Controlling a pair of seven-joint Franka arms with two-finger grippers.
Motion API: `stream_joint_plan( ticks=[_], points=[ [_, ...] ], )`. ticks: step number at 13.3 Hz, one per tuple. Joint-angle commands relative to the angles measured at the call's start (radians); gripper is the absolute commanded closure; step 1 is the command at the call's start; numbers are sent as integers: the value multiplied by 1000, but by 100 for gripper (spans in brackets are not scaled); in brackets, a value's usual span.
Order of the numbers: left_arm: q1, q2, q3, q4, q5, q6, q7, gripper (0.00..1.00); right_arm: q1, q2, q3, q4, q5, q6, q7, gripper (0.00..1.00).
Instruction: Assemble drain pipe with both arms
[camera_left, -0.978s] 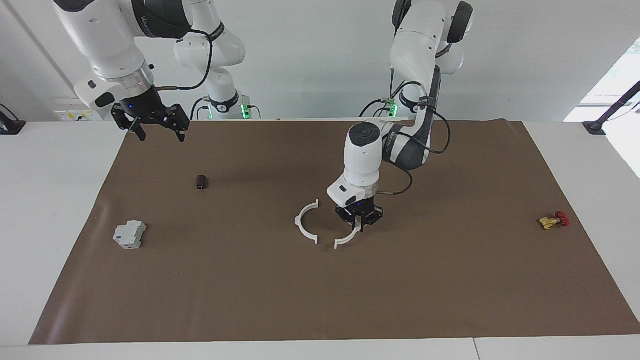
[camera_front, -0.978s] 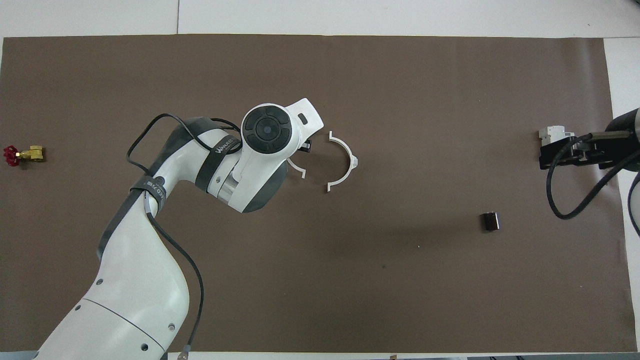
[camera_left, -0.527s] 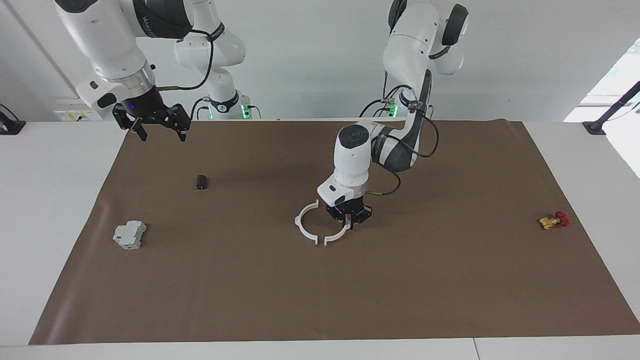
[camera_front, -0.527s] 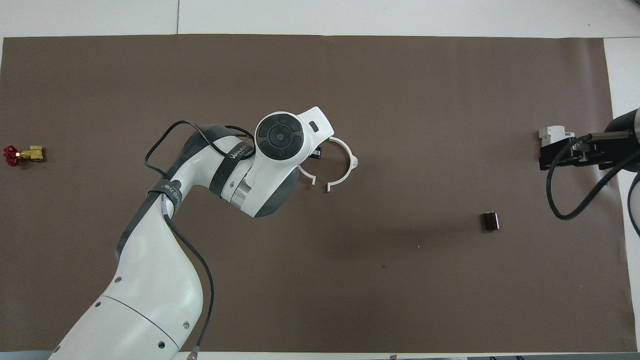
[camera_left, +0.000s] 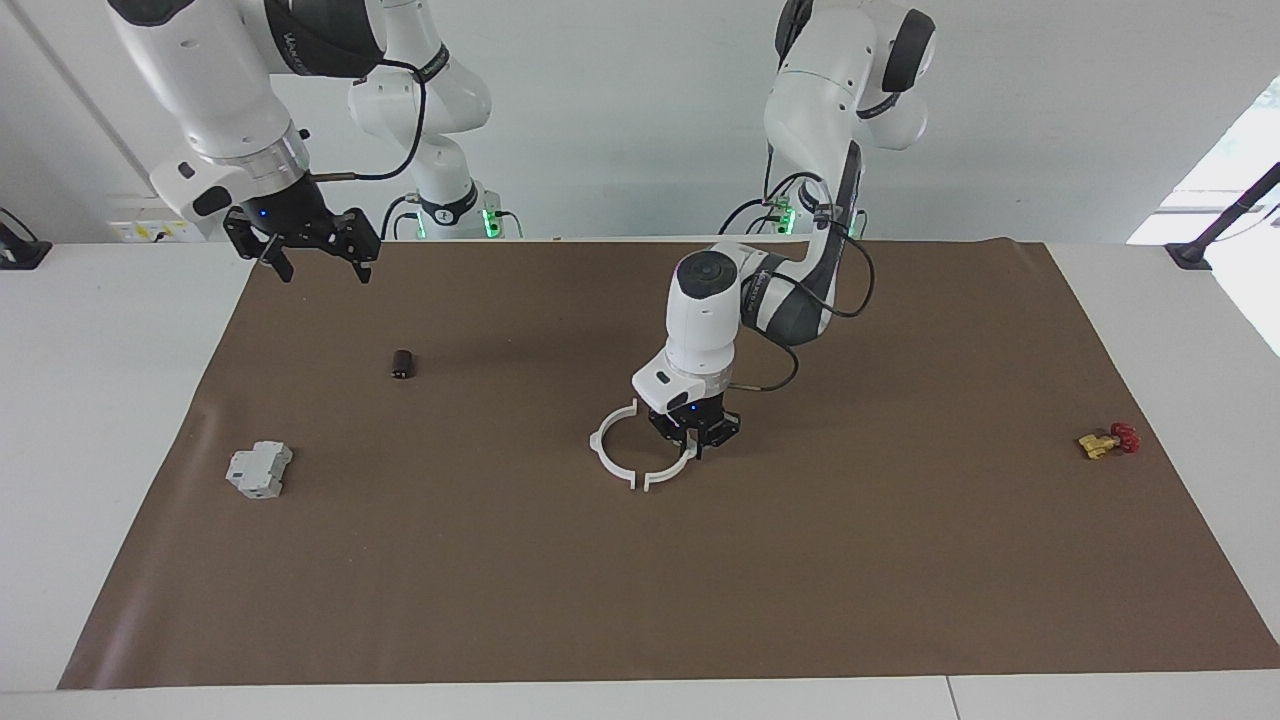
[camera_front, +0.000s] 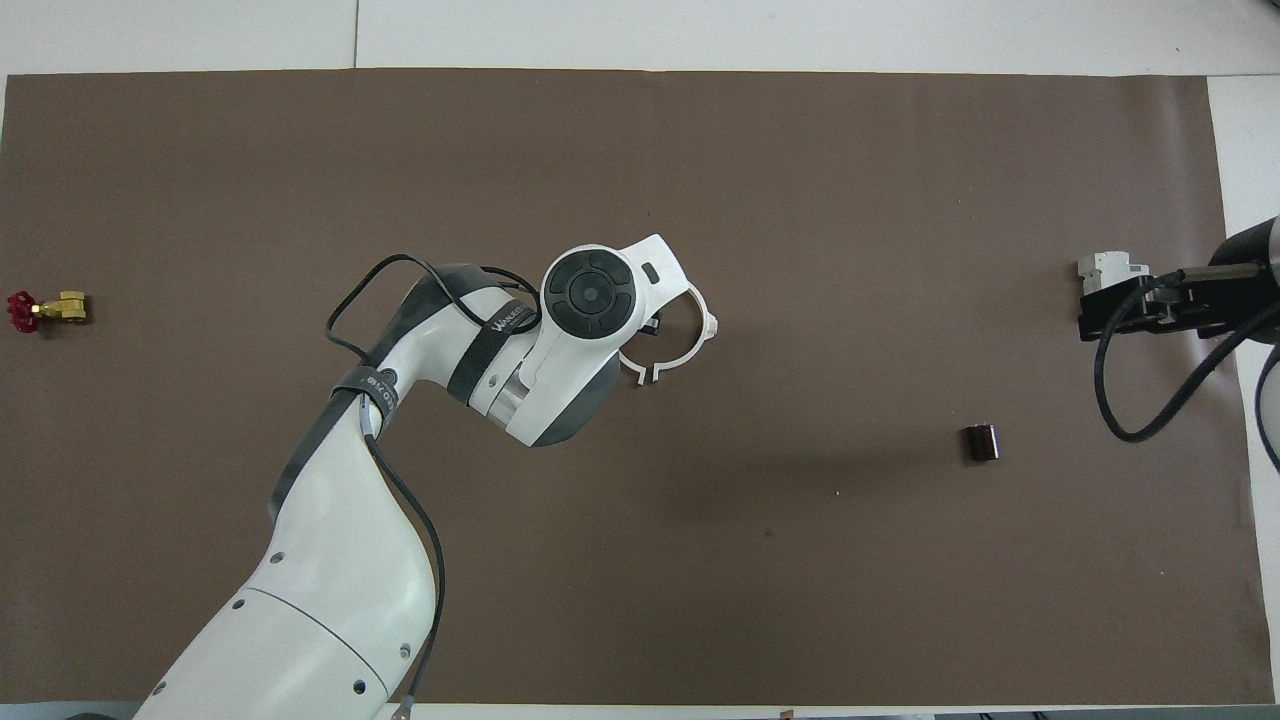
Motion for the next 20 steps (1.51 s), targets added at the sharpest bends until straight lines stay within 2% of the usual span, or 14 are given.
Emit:
stream_joint_plan(
  ticks=[1, 4, 6, 12, 20],
  points=[
    [-17, 13, 15, -2, -8, 4, -7, 100, -18, -6, 6, -14, -6, 12, -46, 0],
    [-15, 13, 16, -1, -10, 17, -9, 100, -31, -6, 3, -8, -5, 10, -49, 0],
    [-14, 15, 19, 1, -8, 20, -9, 100, -85, -6, 3, -9, 11, 12, -72, 0],
    [-9, 18, 21, 5, -5, 37, -9, 100, -88, -6, 5, -6, 11, 13, -78, 0],
    [-8, 22, 21, 5, 0, 50, -9, 100, -81, 1, 11, 66, 14, -44, -78, 0]
  ],
)
